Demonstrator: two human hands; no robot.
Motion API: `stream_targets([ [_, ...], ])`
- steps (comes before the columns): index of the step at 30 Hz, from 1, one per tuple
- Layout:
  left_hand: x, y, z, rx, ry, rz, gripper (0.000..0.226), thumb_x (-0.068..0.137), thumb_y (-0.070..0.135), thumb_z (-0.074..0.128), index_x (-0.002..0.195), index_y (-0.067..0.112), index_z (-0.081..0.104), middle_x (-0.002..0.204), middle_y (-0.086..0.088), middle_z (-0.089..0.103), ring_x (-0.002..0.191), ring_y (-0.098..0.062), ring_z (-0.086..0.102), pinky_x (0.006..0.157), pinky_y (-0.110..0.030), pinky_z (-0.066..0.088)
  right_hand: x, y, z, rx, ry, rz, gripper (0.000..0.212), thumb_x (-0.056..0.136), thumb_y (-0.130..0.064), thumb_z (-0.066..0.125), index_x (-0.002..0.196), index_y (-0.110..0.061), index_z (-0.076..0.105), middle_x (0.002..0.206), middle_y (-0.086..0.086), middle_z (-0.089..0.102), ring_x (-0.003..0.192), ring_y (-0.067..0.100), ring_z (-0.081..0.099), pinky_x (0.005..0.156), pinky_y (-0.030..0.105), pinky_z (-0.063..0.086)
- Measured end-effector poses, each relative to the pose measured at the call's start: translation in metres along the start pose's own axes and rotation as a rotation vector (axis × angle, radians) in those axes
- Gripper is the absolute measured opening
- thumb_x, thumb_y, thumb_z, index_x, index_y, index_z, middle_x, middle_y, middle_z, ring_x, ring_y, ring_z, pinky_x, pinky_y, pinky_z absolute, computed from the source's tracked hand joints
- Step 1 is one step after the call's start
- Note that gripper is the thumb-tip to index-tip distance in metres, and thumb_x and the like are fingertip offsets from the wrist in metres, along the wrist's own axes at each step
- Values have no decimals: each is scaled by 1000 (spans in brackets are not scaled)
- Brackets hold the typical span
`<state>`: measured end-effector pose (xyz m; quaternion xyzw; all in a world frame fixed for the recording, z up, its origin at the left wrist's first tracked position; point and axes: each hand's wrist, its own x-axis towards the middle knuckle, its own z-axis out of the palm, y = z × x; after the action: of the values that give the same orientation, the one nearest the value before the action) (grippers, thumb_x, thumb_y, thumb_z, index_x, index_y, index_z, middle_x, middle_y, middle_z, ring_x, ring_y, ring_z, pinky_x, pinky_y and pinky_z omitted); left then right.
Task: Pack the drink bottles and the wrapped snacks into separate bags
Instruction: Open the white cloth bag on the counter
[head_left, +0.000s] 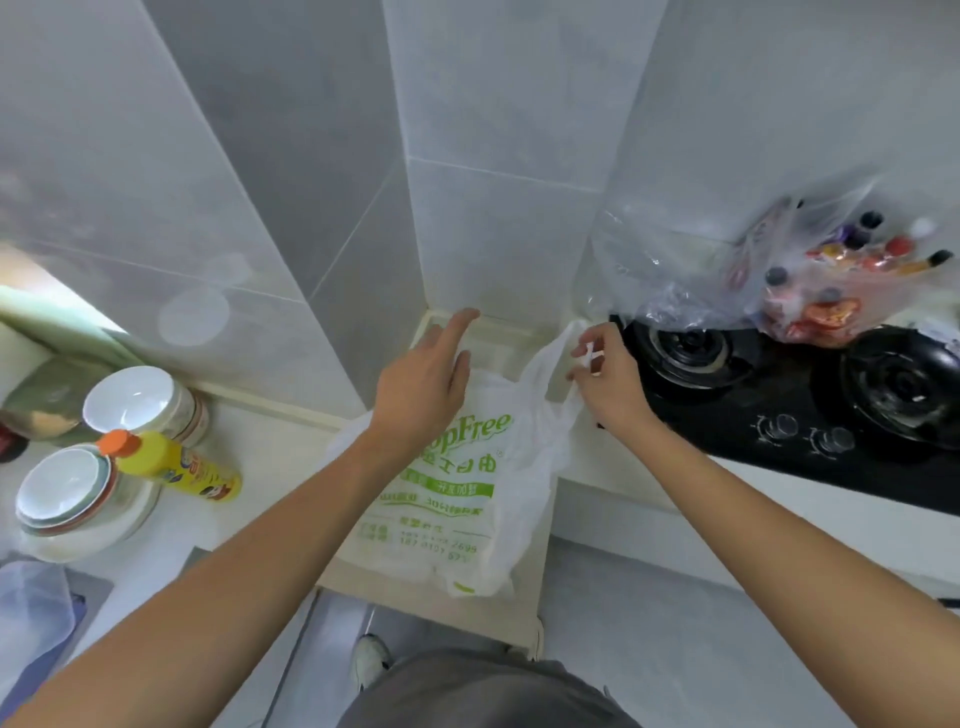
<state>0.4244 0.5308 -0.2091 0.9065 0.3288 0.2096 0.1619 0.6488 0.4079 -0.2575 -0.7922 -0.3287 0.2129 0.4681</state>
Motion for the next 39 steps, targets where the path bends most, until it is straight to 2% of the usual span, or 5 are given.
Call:
stream_targets([
  [4,24,7,-12,220,-8,126,57,82,3,57,135,23,53,116,-10,45,92,-31,52,53,-39,49,11,-23,-23,122,-12,-37,55,86,19,47,127,-18,44,109,9,61,76,16,65,71,36,61],
  [10,24,-1,29,549,-408,563,60,73,-3,66,129,18,64,138,-7,60,136,-32,46,120,-44,27,16,-23,-34,-99,-208,-62,43,89,8,51,118,-20,65,101,1,71,87,8,60,76,13,43],
  [24,-33,-47,87,725,-819,250,59,106,46,30,159,22,23,140,-10,55,123,-29,54,104,-41,35,-12,31,-14,-984,-728,-215,52,95,-66,53,135,-33,61,107,-4,65,111,21,49,81,36,17],
  [28,-27,-55,96,679,-779,138,61,107,47,23,161,18,18,128,-10,65,121,-29,55,100,-40,38,-20,34,-16,-896,-726,-240,34,104,-53,49,108,-33,76,79,-15,60,87,12,50,81,37,20],
  [39,-21,-81,96,685,-867,331,53,108,47,23,126,20,65,141,-1,52,130,-27,36,105,-42,31,-33,45,-8,-793,-946,-205,26,103,-29,59,78,-23,64,147,-10,55,135,14,40,101,36,29],
])
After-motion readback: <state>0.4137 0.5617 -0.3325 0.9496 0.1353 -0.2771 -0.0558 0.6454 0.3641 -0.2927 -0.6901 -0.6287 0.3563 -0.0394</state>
